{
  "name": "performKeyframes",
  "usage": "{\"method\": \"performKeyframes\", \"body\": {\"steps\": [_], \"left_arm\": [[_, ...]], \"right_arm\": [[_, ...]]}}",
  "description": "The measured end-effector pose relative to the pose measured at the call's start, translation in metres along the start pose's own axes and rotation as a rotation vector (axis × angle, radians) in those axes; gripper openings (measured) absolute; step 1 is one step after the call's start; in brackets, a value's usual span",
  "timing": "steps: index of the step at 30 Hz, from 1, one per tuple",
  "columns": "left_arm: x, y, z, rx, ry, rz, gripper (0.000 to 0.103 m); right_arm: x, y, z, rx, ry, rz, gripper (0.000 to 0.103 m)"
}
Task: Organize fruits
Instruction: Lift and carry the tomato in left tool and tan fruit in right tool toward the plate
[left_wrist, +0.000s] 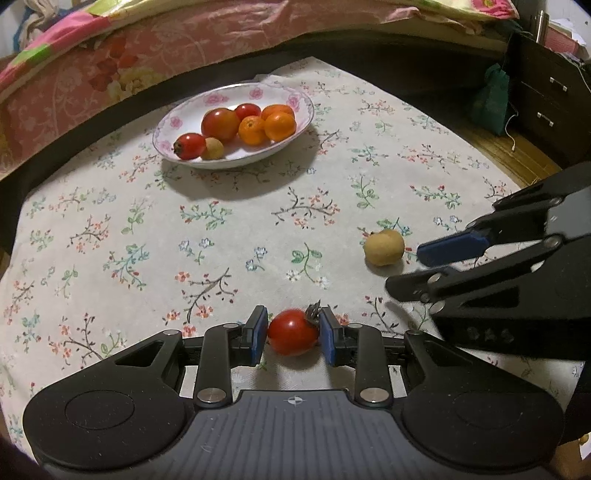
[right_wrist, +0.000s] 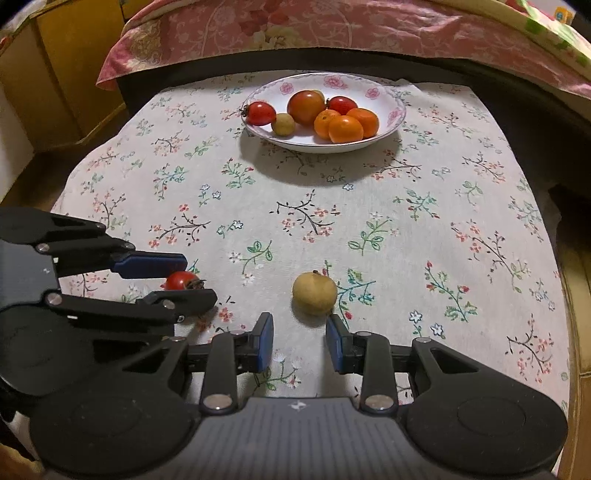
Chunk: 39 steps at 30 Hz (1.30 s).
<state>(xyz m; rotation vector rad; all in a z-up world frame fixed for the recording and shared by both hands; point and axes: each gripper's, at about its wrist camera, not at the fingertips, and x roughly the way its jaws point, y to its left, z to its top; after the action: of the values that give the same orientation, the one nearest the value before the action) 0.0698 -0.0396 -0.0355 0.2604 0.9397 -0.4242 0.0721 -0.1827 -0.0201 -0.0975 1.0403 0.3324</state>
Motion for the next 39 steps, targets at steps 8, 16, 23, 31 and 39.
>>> {"method": "performKeyframes", "body": {"steps": [8,16,23,31,39], "left_arm": [[0.006,0.003,-0.004,-0.011,-0.006,-0.022,0.043],[0.003,0.001,-0.006,-0.007,0.003,0.014,0.038],[0.003,0.001,-0.002,0.001,0.023,0.021,0.038],[0.007,0.007,-0.002,-0.026,0.005,-0.018,0.041],[0.007,0.006,-0.003,-0.023,-0.011,-0.017,0.037]], "right_arm": [[-0.004,-0.002,-0.002,0.016,-0.006,-0.010,0.032],[-0.006,-0.007,0.000,0.040,-0.016,0.001,0.032],[-0.005,-0.009,0.007,0.034,-0.009,0.036,0.032],[0.002,-0.006,0.015,0.007,-0.027,-0.014,0.032],[0.020,-0.003,0.014,-0.024,-0.018,-0.027,0.032]]}}
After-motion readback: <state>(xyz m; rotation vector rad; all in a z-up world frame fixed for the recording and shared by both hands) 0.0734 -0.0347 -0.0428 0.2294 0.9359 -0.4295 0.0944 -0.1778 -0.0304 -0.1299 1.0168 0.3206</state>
